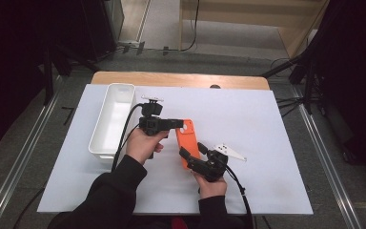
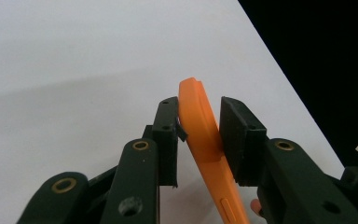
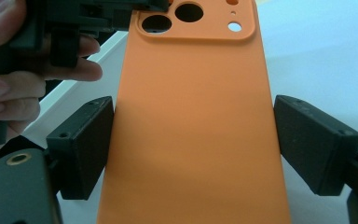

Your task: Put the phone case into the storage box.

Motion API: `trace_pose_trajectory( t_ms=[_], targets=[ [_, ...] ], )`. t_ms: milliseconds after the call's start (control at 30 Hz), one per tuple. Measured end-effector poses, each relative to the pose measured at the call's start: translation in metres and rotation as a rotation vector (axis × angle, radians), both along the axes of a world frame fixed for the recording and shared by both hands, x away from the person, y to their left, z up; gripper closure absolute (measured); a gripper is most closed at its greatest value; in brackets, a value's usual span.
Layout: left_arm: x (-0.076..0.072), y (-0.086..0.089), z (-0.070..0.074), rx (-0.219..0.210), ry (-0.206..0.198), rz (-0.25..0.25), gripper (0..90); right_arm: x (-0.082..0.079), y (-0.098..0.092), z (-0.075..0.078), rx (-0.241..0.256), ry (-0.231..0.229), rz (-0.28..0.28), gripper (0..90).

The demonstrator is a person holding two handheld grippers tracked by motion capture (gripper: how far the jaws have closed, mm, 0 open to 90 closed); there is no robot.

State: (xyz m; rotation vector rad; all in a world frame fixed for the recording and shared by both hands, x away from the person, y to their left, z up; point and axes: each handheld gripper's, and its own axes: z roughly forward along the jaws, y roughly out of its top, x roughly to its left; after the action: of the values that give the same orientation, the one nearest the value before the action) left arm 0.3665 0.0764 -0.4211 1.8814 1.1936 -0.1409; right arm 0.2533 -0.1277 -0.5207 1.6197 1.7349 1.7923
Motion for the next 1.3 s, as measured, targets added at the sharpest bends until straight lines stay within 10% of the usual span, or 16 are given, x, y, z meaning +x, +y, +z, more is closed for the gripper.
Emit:
trace_pose_trajectory(
  t_ms=[867, 1300],
  targets=[
    [0.004, 0.012, -0.004, -0.133, 0.046, -0.035, 76.4, 0.005, 0.006, 0.002, -0.159, -0.051, 0.017, 13.3],
    [-0.001, 0.010, 0.007, -0.094, -0.009, -0.045, 76.8, 0.005, 0.005, 0.012, -0.194, -0.055, 0.059, 9.9]
  ],
)
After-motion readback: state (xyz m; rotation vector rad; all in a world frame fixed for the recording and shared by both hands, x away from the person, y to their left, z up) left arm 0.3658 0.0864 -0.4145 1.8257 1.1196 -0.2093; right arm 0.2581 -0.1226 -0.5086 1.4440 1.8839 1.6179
